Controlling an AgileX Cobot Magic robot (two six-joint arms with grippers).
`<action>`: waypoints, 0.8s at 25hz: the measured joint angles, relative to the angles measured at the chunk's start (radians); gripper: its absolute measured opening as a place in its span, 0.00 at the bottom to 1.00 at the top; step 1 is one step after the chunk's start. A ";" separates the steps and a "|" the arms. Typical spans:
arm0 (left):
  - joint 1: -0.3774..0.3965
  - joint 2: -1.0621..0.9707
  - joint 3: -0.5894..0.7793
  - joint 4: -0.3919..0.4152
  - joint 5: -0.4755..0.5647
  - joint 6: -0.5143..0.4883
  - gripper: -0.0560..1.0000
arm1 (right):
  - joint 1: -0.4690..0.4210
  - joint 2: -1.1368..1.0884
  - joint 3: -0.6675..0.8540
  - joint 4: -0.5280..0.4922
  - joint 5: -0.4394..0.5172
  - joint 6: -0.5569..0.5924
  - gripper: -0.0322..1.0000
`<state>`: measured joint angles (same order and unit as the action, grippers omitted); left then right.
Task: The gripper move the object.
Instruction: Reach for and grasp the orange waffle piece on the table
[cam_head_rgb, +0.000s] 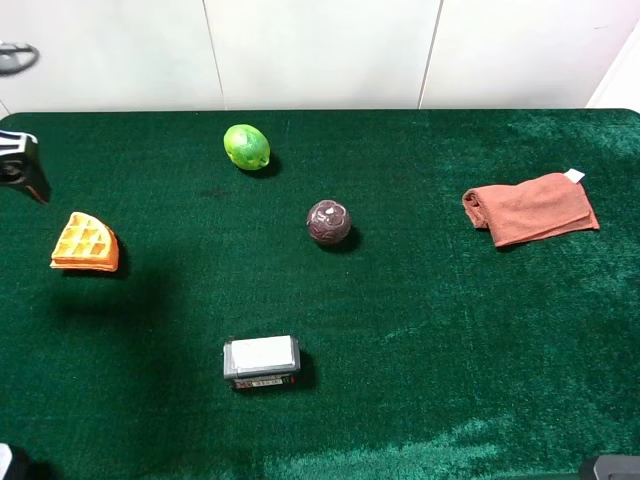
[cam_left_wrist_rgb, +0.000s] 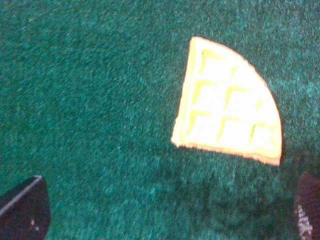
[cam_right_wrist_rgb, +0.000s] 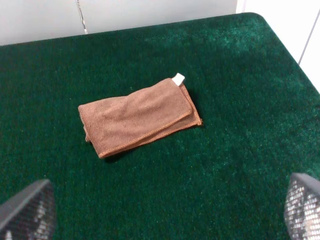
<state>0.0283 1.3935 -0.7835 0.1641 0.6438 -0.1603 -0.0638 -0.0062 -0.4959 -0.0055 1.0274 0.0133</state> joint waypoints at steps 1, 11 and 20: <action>0.000 0.022 0.000 -0.002 -0.015 -0.002 0.99 | 0.000 0.000 0.000 0.000 0.000 0.000 0.70; 0.000 0.233 0.000 -0.011 -0.185 -0.027 0.99 | 0.000 0.000 0.000 0.000 0.000 0.000 0.70; 0.000 0.356 -0.001 -0.077 -0.317 -0.028 0.99 | 0.000 0.000 0.000 0.000 0.000 0.000 0.70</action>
<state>0.0283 1.7490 -0.7846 0.0873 0.3270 -0.1884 -0.0638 -0.0062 -0.4959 -0.0055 1.0274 0.0133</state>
